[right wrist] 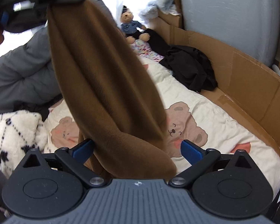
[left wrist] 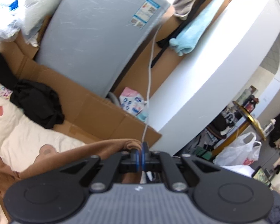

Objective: Fold clothes

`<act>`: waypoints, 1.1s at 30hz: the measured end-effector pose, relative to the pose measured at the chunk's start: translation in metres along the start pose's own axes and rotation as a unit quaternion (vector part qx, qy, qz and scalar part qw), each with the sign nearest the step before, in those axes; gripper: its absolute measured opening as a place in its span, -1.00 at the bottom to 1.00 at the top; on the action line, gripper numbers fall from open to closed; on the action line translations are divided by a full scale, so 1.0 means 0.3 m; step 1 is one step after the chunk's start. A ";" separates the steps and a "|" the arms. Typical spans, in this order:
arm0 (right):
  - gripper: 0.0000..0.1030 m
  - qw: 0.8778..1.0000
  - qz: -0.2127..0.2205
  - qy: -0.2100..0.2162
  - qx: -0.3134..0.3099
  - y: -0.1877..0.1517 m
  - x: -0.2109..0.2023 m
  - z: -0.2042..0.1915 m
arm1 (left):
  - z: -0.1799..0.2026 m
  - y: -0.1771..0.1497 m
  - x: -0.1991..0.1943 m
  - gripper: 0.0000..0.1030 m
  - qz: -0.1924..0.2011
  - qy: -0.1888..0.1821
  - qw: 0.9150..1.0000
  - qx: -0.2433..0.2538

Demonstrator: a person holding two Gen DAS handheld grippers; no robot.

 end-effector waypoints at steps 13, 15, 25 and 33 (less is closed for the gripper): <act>-0.89 1.000 -0.011 0.010 -0.017 0.057 -0.087 -0.030 | 0.019 0.053 0.052 -0.95 0.041 -0.028 0.998 -0.031; -0.91 1.000 0.017 0.003 0.003 0.081 -0.162 -0.011 | 0.043 0.076 0.043 -0.95 0.058 -0.035 0.997 -0.028; -0.94 0.991 0.123 -0.002 0.043 0.158 -0.448 0.032 | 0.194 0.167 0.009 -0.95 0.125 -0.094 0.988 -0.016; -0.94 0.975 0.212 0.020 0.069 0.167 -0.689 0.042 | 0.312 0.170 0.047 -0.95 0.141 -0.151 0.978 0.000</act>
Point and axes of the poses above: each gripper's, at about its wrist camera, not at the fingertips, and x roughly the way its jaws point, z to its right, y to its top, the point moved 1 cm from there along x, roughly the way its jaws point
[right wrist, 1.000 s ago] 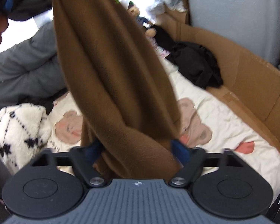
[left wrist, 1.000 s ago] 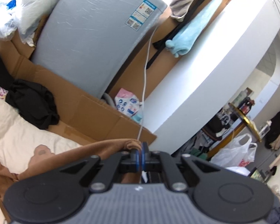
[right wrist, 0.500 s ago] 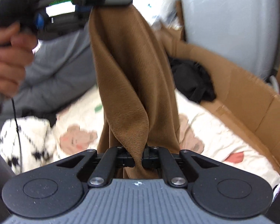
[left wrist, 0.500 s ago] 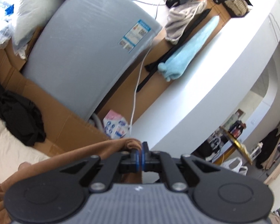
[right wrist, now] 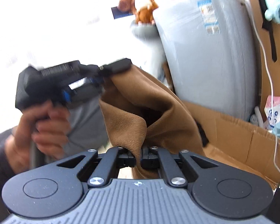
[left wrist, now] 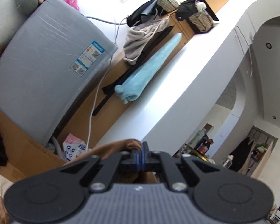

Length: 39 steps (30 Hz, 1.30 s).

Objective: Fold clothes

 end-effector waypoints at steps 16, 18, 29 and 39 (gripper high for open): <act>-0.94 0.994 -0.097 -0.037 0.039 -0.161 0.133 0.113 | -0.262 -0.146 0.055 -0.58 -0.109 0.160 0.980 -0.039; -0.94 0.992 -0.113 -0.043 0.047 -0.183 0.165 0.132 | -0.280 -0.146 0.038 -0.48 -0.116 0.172 0.978 -0.037; -0.94 0.980 -0.174 -0.075 0.067 -0.257 0.313 0.150 | -0.323 -0.129 -0.018 -0.32 -0.132 0.203 0.970 -0.029; -0.90 0.959 -0.244 -0.092 0.108 -0.398 0.548 0.162 | -0.449 -0.175 -0.120 -0.28 -0.171 0.279 0.944 -0.041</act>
Point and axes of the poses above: each gripper's, at about its wrist camera, not at the fingertips, and x roughly the way its jaws point, z to its right, y to its top, the point moved 1 cm from there along x, roughly the way its jaws point
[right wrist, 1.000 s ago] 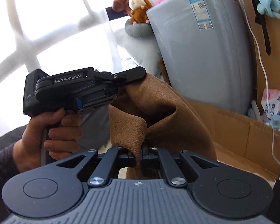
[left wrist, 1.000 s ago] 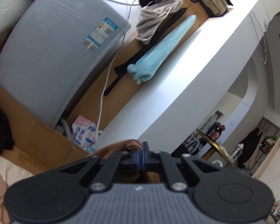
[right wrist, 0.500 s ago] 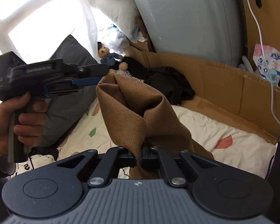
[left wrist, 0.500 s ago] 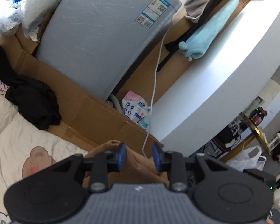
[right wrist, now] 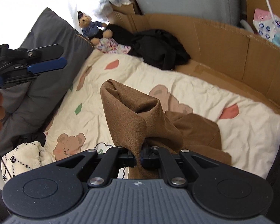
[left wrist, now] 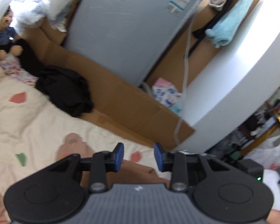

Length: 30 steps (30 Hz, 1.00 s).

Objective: Fold clothes

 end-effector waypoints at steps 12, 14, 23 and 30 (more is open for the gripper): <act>0.16 0.998 -0.024 0.046 -0.039 0.049 0.115 -0.191 | -0.165 0.015 -0.051 -0.28 0.011 0.055 0.996 -0.072; 0.19 0.998 -0.023 0.044 -0.043 0.048 0.109 -0.197 | -0.180 0.007 -0.050 -0.28 0.003 0.066 0.996 -0.064; 0.21 0.999 -0.028 0.008 -0.037 0.024 0.094 -0.135 | -0.251 -0.110 0.016 -0.22 -0.080 0.109 0.990 -0.028; 0.22 0.999 -0.024 -0.012 -0.023 0.014 0.083 -0.052 | -0.226 -0.198 0.114 -0.12 -0.143 0.088 0.986 0.020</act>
Point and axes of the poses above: each gripper's, at about its wrist camera, not at the fingertips, and x roughly the way its jaws point, z to its right, y to its top, the point moved 1 cm from there along x, roughly the way its jaws point
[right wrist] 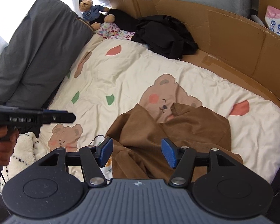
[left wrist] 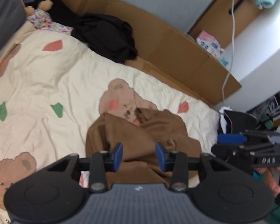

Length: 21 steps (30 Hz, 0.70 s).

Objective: Fold clothes
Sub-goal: 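Open both tools and release the shirt onto the duvet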

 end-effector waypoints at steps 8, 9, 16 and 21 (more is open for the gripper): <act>0.22 1.000 -0.017 -0.016 0.017 -0.068 0.014 0.133 | 0.053 -0.064 0.144 -0.05 -0.046 0.013 0.997 0.061; 0.22 0.999 -0.020 -0.019 0.020 -0.077 0.017 0.151 | 0.057 -0.072 0.159 -0.05 -0.053 0.014 0.996 0.064; 0.22 0.998 -0.045 -0.037 0.015 -0.135 0.053 0.220 | 0.095 -0.124 0.284 0.09 -0.073 0.032 0.990 0.117; 0.22 0.997 -0.068 -0.046 0.008 -0.172 0.095 0.244 | 0.097 -0.146 0.372 0.10 -0.080 0.051 0.984 0.149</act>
Point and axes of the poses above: each gripper's, at about its wrist camera, not at the fingertips, and x roughly the way its jaws point, z to its right, y to its top, the point moved 1 cm from there along x, roughly the way its jaws point
